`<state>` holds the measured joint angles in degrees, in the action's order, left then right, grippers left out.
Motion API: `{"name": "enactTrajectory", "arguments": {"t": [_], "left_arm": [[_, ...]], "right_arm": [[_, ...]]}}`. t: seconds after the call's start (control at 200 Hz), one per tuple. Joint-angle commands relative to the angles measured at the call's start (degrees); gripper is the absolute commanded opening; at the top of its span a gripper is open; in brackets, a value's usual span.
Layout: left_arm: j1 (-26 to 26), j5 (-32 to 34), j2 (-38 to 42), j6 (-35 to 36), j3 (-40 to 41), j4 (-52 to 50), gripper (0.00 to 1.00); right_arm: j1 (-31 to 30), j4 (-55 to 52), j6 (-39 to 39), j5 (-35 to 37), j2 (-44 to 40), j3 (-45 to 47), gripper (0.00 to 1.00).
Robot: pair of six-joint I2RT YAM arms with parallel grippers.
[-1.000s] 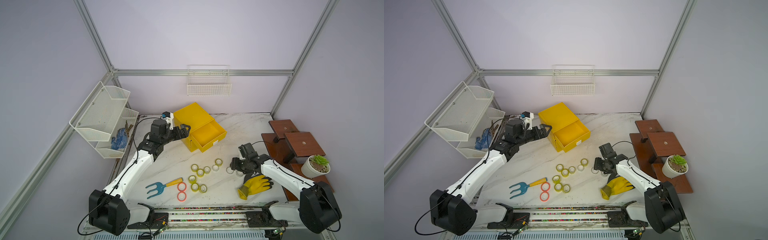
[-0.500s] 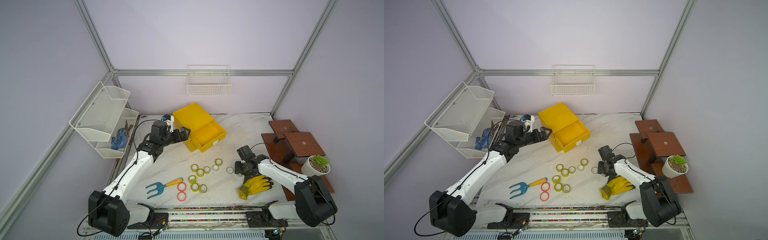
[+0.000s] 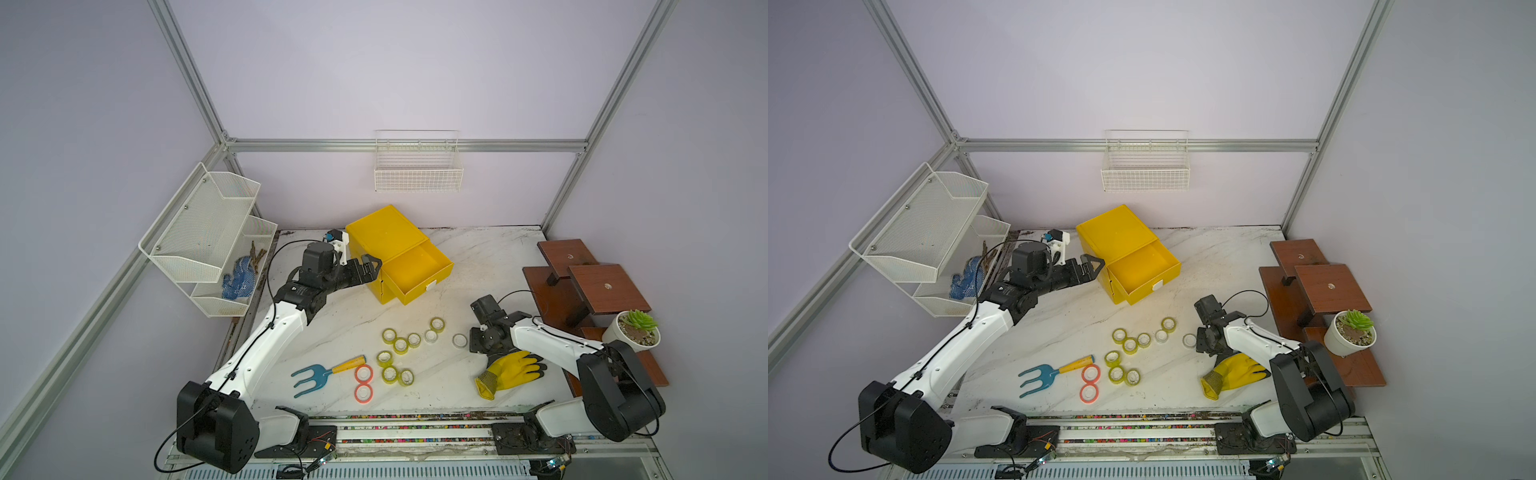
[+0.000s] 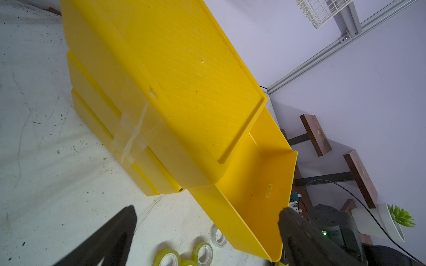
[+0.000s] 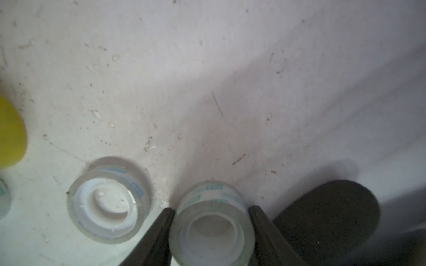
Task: Place the transparent tape into the drawer according to color
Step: Pick up the tape from the drawer.
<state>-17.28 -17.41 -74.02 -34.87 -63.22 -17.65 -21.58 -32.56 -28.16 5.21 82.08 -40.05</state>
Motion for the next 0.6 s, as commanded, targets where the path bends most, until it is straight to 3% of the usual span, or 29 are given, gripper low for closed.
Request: {"name": "enactTrajectory", "arguments": {"t": [0.0, 0.335, 0.595], "left_arm": [[-0.1, -1.1, 0.4, 0.6, 0.6, 1.1, 1.0], [-0.1, -1.7, 1.1, -0.6, 1.3, 1.1, 1.0], [-0.4, -1.7, 2.4, -1.1, 1.4, 1.0, 1.0]], "right_arm": [[0.1, 2.0, -0.5, -0.8, 0.9, 0.7, 0.49], [0.1, -3.5, -0.3, -1.5, -11.8, -8.9, 0.44], [-0.1, -0.6, 3.2, -10.9, -14.4, -26.3, 0.4]]}}
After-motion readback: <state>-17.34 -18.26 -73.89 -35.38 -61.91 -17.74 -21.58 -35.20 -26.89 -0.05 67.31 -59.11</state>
